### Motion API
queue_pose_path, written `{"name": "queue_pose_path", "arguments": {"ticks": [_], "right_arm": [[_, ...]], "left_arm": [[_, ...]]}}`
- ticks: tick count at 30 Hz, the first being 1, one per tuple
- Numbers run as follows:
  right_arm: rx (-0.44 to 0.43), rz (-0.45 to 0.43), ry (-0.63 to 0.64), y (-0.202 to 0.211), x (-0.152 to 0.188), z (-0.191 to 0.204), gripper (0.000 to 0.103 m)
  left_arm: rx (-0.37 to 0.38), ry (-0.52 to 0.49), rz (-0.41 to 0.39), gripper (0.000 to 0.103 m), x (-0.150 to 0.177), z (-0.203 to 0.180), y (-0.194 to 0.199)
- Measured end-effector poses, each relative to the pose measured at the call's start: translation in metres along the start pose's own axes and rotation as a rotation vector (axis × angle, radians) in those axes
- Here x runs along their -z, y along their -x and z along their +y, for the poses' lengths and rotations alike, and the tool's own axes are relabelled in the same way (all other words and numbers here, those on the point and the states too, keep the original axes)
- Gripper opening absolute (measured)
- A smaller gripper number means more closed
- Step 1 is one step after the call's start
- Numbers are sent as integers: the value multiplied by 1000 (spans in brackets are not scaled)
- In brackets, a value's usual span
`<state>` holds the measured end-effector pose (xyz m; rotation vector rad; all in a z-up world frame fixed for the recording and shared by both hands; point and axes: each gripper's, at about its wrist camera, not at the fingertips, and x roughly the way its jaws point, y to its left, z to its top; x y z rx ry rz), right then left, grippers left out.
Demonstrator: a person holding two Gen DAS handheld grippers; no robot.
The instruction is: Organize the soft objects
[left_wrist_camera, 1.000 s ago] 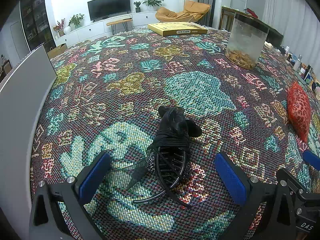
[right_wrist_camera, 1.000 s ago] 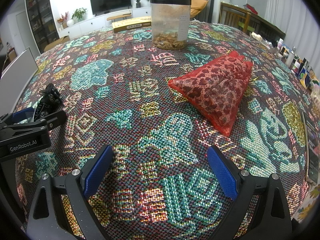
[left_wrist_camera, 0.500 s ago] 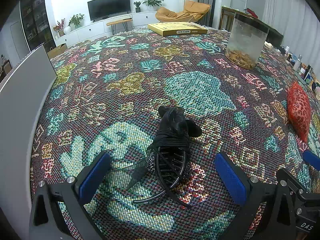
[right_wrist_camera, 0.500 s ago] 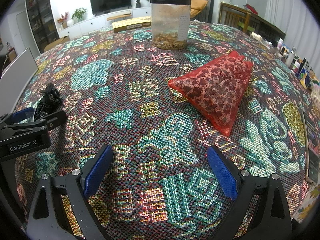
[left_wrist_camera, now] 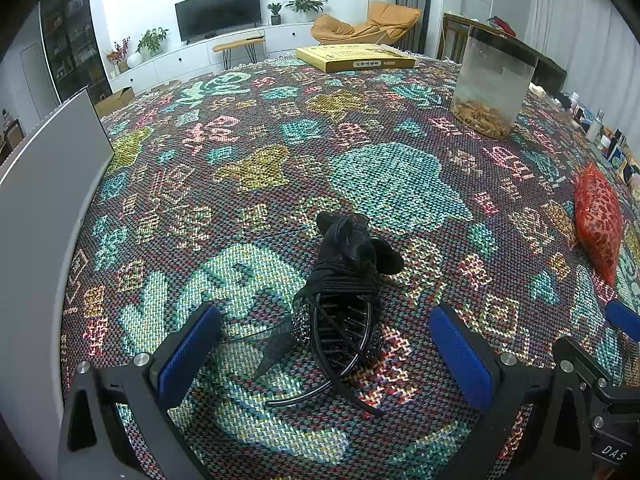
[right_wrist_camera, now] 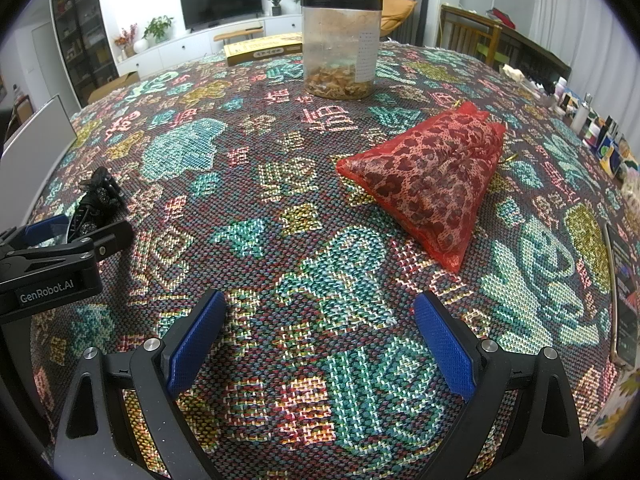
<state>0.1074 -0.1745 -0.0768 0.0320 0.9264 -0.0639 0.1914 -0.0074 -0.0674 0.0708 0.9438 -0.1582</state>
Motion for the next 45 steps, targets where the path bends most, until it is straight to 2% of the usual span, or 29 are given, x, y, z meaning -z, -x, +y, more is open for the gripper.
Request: {"name": "queue_pose_path", "arguments": {"ticks": [31,34,37,39,41,43,45], "right_arm": [[1,-1,-1,0,0,0,97],[-21,1,-13,3,0,-1,96],[-146,-17,-85,12,-1,-11,95],[-194,-38,-148,21,2,-21,95],[-209,-90,-216,34,4,-34,95],[-202,-184,-310,52,6,-55,95],[-181,-203,-418,53,6,-83,95]], "left_arm": [[0,0,-1,103,0,0,0],[1,0,-1,103,0,0,0],[1,0,-1,103,0,0,0],[1,0,-1,103,0,0,0],[1,0,-1,103,0,0,0],[1,0,-2,103,0,0,0],[0,0,-2,103,1,0,0]]}}
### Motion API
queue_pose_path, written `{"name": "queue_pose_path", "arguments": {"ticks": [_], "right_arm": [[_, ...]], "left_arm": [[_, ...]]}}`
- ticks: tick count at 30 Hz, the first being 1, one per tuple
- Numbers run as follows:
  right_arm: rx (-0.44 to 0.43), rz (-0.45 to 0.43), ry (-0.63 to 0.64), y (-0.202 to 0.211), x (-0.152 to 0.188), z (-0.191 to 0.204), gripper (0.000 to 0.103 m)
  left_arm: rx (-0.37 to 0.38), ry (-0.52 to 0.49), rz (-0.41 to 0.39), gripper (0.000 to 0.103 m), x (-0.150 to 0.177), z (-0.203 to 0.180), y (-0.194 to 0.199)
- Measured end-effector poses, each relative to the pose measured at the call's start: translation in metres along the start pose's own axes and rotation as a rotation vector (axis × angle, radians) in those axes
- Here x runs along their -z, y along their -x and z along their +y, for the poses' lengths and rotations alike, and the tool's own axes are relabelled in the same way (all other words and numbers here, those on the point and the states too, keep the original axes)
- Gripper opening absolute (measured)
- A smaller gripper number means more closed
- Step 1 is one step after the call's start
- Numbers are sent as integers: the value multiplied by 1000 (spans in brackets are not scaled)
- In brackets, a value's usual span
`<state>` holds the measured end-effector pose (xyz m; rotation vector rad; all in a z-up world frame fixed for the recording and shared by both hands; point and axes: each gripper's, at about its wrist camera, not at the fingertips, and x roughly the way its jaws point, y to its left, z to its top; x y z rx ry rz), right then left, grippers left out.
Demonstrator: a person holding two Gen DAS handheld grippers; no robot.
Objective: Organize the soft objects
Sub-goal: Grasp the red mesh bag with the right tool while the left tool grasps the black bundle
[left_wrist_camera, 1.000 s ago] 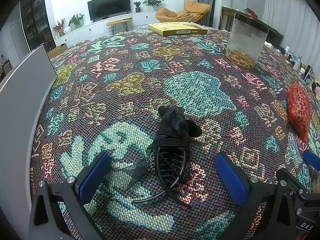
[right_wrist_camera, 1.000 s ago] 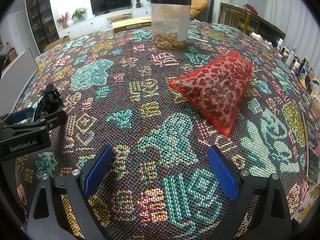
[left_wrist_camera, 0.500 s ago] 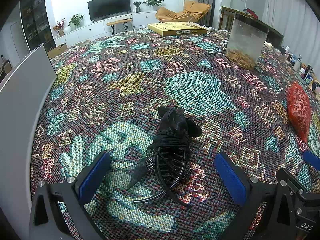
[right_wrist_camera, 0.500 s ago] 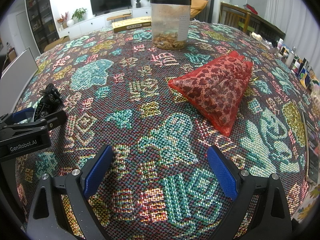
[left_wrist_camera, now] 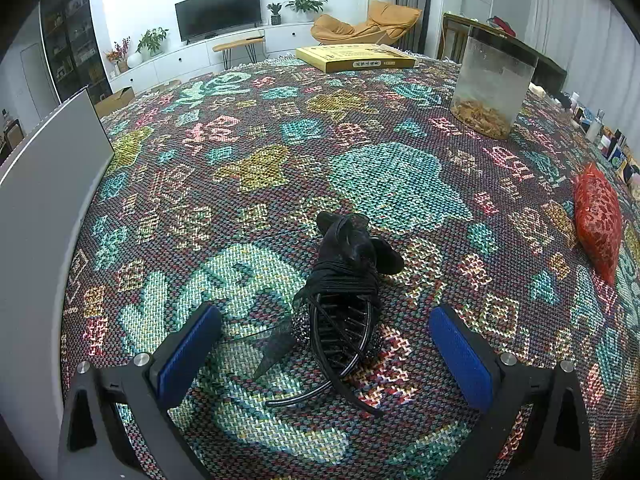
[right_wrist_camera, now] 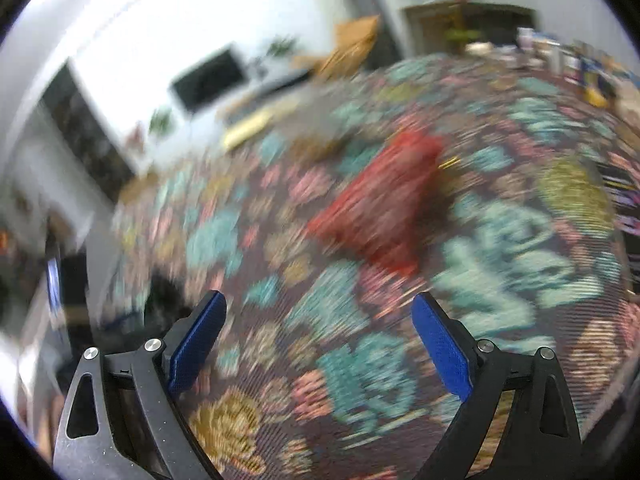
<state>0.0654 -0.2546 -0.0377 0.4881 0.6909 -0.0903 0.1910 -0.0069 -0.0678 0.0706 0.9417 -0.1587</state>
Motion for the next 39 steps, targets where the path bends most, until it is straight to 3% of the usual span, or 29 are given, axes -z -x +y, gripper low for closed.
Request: {"name": "queue_pose_path", "arguments": {"ticks": [4,8,11,14,15,16,17,18,20,24,30,35,39], "right_arm": [[36,146,-19,-37,-27,-19,95],[31,244,33,-73,-54,-6,95],[80,306,-26,-104,-69,-10,95],[105,336,57,-126,-79,-3,94],[112,350,130,-131,-82,4,81],[113,365,206,-135,-84,10,62],[118,374,254,-137,-87,12,31],[121,374,293,-137,-92,13,31],[122,372,329,-138,-100,9,30],[97,373,349,-146,-119,-7,30],[98,384,427,-173,-139,-7,29],[129,305,409,-193,-167,-7,29],[122,388,403,-221,-179,-9,28]], "left_arm": [[10,-7,25,103,-1,0,0],[62,-53,182,103,-15,5,-5],[137,7,178,103,-19,17,1],[157,-44,174,100,-17,12,1],[136,-75,179,90,-15,8,-1],[92,-117,173,84,-14,2,-1],[70,-140,154,72,-13,-2,1],[86,-140,145,53,-14,-1,3],[99,-119,133,38,-17,-3,6],[158,-50,114,38,-25,-5,5],[151,47,100,38,-45,-6,-11],[136,68,89,38,-61,-18,-25],[117,56,92,38,-74,-26,-36]]}}
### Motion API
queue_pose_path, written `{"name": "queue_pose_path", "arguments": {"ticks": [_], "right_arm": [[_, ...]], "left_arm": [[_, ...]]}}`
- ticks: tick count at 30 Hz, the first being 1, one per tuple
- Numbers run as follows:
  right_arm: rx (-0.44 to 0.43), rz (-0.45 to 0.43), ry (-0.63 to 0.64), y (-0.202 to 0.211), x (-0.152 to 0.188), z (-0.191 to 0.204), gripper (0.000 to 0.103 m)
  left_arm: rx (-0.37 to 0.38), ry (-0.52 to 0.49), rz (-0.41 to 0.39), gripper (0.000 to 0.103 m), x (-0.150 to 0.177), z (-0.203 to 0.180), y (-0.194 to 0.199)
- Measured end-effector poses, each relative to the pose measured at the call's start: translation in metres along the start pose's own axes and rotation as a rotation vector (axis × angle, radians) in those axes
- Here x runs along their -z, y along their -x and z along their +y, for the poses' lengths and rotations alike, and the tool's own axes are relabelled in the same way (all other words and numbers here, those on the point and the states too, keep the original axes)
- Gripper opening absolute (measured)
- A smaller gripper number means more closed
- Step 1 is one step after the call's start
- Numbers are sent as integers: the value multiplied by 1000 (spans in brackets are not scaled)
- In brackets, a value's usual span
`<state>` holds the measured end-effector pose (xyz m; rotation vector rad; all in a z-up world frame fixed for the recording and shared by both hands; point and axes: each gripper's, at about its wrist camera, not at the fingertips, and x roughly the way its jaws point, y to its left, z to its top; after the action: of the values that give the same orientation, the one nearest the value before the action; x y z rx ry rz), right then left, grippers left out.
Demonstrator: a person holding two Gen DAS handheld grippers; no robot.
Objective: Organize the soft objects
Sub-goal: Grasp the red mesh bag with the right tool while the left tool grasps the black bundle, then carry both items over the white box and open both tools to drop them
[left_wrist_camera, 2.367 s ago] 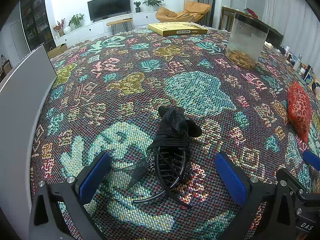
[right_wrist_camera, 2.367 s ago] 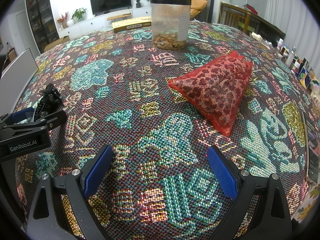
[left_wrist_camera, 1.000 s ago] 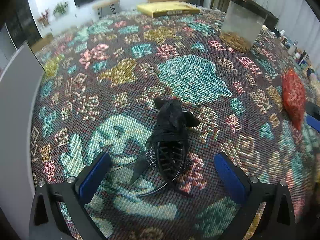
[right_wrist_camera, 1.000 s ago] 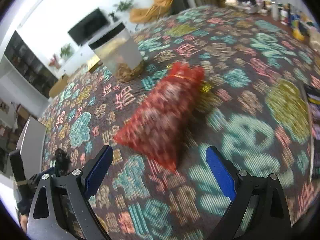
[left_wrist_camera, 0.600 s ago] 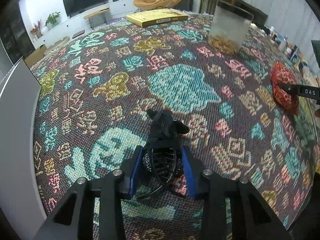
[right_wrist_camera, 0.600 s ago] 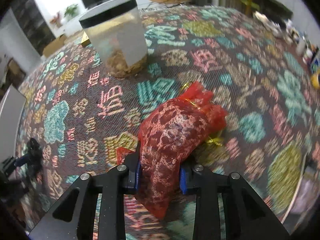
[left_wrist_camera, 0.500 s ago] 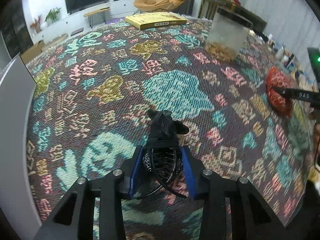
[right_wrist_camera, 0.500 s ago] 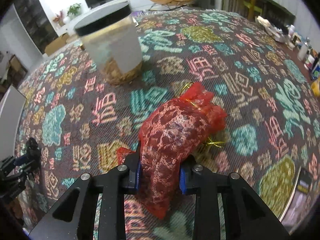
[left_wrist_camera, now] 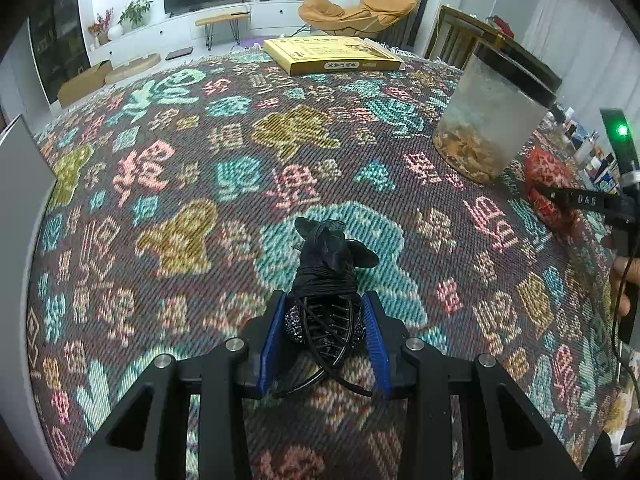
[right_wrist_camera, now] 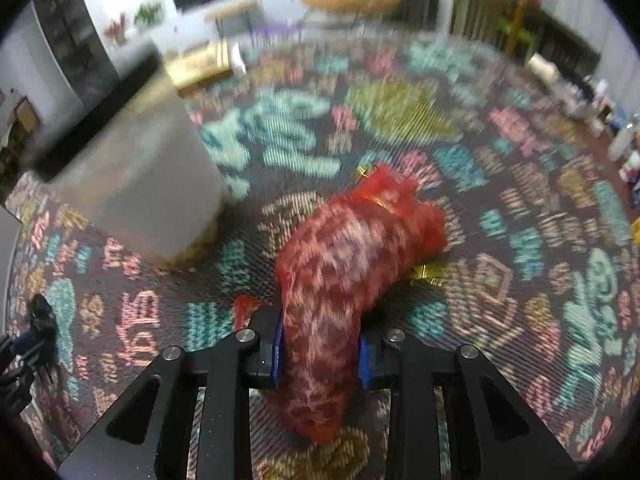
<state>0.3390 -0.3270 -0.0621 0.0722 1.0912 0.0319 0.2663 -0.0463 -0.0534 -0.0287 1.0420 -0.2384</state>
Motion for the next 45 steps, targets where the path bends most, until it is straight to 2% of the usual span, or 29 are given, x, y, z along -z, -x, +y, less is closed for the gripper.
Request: {"name": "queue_pose_path", "arguments": {"ticks": [1,2,4,7,11,13,17,19,22,23,25,26,27,28,29,32,38,42,45], "right_arm": [[-4,1,-6,3,-5,-2,25],[3,-34,-12,12,-10,-4,23],[2,-149,-13,45,-19,-6,23],[-9,-247,23,96,-27,11,23],[-87,-304,155,161,-21,82,23],[-197,-308,223,193,-6,141,23],[-410,-277,321,233,28,242,23],[-519,-236,374,243,52,301,23],[-634,-173,442,248,85,376,24],[-659,-159,462,248,96,398,25],[-690,-134,491,242,116,436,28],[-715,-120,490,237,125,451,37],[-738,-98,482,229,132,466,59],[-751,-76,482,223,137,476,75],[-761,-54,488,217,143,485,85],[-719,-31,516,205,157,498,84],[-605,-106,557,215,167,486,84],[-510,-137,625,230,180,485,84],[-469,-147,655,237,190,486,84]], "left_arm": [[16,14,5,38,-3,1,0],[32,29,2,38,-6,3,3],[50,51,-43,38,-11,9,21],[104,108,-116,38,-17,24,63],[152,160,-218,38,-17,58,135],[144,162,-260,38,-9,78,174],[18,149,-302,38,27,136,243],[-95,166,-297,38,54,175,270],[-266,192,-262,39,92,218,288],[-310,207,-242,41,104,232,290],[-367,245,-219,56,131,258,294],[-380,258,-220,74,141,262,296],[-398,272,-226,89,150,268,298],[-422,291,-237,94,160,274,301],[-433,305,-246,97,168,275,304],[-438,349,-280,98,186,284,317],[-470,406,-341,99,201,277,336],[-565,409,-344,99,200,265,348],[-588,422,-353,102,202,257,355]]}}
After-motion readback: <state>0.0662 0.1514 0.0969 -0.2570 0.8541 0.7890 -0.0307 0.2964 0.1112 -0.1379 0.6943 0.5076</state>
